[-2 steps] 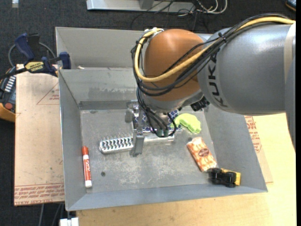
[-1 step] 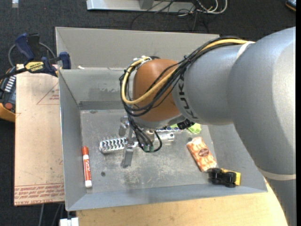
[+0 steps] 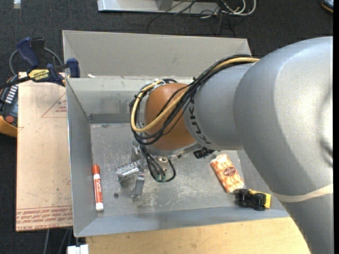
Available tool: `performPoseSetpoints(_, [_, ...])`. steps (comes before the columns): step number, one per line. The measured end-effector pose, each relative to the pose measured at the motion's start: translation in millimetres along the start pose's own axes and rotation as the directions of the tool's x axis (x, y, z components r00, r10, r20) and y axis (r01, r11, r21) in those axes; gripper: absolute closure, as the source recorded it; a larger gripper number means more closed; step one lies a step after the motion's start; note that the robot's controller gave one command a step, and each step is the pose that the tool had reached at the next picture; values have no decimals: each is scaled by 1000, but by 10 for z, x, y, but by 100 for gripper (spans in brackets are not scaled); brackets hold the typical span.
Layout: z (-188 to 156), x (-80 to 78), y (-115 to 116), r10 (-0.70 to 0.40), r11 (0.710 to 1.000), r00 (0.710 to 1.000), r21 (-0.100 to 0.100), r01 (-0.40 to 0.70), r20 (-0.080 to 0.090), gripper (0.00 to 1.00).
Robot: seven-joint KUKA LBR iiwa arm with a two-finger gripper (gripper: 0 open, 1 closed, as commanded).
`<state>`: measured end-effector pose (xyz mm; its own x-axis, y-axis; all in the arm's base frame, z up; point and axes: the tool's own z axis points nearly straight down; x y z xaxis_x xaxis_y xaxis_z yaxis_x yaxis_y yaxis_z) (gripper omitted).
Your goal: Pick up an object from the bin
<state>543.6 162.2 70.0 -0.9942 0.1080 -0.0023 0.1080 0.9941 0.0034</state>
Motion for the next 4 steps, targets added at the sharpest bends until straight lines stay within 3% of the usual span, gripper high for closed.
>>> performPoseSetpoints(1, [0,-20,2,107,994,994,-1,-107,-1,0])
performPoseSetpoints(2, [0,-5,5,2,1000,1000,-1,-2,1,0])
performPoseSetpoints(3, [6,-20,3,105,994,994,-2,-105,-1,100])
performPoseSetpoints(4, [6,-21,2,106,994,994,-2,-106,-1,100])
